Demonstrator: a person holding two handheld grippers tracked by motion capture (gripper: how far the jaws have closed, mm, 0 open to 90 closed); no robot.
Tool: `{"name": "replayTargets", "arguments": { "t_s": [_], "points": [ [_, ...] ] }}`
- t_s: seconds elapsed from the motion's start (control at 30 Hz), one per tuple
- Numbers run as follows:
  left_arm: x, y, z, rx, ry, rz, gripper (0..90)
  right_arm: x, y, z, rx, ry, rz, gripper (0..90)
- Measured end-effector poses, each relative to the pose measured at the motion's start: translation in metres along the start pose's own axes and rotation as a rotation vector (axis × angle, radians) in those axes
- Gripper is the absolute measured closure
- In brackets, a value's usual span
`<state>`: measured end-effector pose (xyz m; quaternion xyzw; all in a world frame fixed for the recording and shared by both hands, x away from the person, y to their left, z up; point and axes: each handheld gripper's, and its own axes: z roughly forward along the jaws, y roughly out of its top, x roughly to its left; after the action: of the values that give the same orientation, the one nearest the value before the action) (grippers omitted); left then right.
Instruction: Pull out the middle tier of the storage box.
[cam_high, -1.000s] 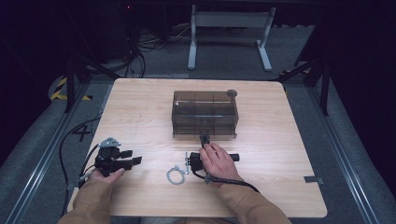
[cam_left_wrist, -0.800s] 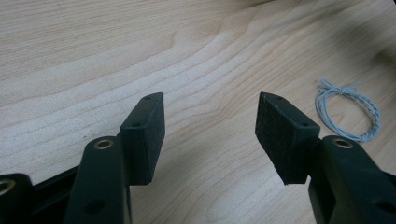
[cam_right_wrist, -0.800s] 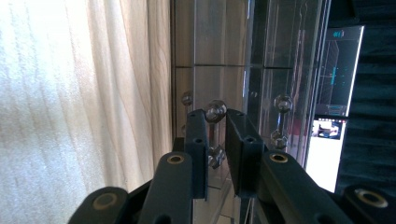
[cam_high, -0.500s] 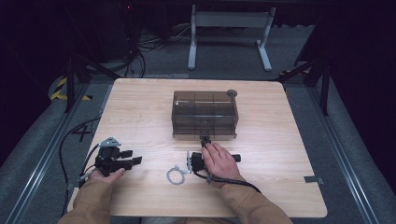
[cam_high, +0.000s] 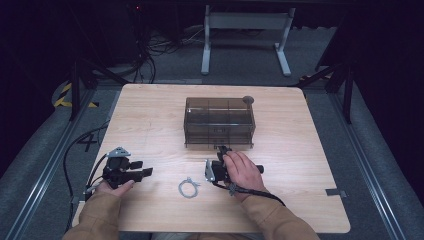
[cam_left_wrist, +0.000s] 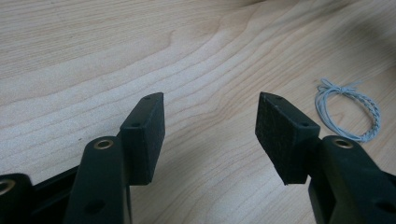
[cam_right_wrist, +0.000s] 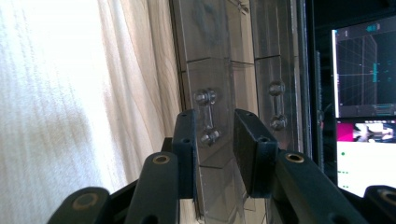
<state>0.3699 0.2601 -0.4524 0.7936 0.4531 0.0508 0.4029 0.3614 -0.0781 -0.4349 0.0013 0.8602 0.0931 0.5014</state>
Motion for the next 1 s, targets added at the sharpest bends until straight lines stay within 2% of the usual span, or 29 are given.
{"name": "replayTargets", "arguments": {
  "t_s": [0.13,0.27,0.5,0.83,0.97,1.0],
  "points": [
    [0.0,0.0,0.0,0.001,-0.002,-0.002,43.5,-0.007,-0.003,-0.004,-0.024,0.044,0.048,70.3],
    [0.0,0.0,0.001,0.002,-0.004,0.0,43.5,-0.017,-0.01,-0.007,-0.062,0.106,0.132,69.5],
    [0.0,0.0,0.002,0.006,-0.009,-0.003,43.3,-0.029,-0.018,-0.011,-0.119,0.175,0.206,69.4],
    [0.0,0.001,0.002,0.008,-0.01,-0.004,43.3,-0.046,-0.034,-0.013,-0.177,0.274,0.356,67.6],
    [0.0,0.001,0.003,0.009,-0.009,-0.004,43.3,-0.05,-0.04,-0.013,-0.192,0.295,0.356,67.2],
    [0.0,0.001,0.003,0.01,-0.01,-0.004,43.3,-0.051,-0.041,-0.014,-0.198,0.305,0.374,67.0]
  ]
}}
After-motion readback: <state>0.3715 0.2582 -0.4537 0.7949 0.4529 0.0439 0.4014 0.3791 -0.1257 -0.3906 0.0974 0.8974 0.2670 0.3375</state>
